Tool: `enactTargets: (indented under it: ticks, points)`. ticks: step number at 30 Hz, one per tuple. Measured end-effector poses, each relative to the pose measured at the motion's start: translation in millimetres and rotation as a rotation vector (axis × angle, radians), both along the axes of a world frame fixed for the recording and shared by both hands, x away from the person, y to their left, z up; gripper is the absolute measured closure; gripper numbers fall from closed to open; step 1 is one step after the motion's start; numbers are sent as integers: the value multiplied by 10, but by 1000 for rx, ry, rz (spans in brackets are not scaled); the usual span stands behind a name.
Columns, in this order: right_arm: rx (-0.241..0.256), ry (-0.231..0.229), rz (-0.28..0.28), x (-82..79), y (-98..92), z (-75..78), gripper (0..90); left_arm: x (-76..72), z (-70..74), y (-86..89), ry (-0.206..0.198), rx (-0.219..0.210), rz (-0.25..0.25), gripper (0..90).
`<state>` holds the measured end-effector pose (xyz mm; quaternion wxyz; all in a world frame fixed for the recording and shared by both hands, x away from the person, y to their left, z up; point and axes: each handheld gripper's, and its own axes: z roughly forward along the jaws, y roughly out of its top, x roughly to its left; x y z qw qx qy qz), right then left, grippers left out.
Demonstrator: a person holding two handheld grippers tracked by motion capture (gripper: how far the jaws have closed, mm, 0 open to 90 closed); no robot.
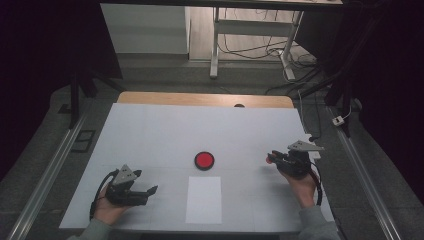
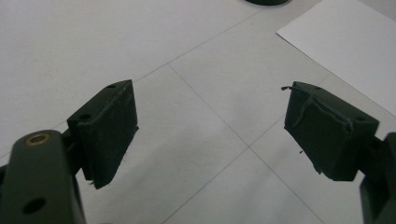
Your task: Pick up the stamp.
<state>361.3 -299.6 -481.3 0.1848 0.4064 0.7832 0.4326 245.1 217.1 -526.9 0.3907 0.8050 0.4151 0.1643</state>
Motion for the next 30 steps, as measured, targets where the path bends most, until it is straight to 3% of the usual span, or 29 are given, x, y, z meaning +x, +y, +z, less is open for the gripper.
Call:
enactTargets:
  ticks: [30]
  points:
    - [73,-22,95,-88,326,114,722,-1,8,-9,-11,-2,0,149]
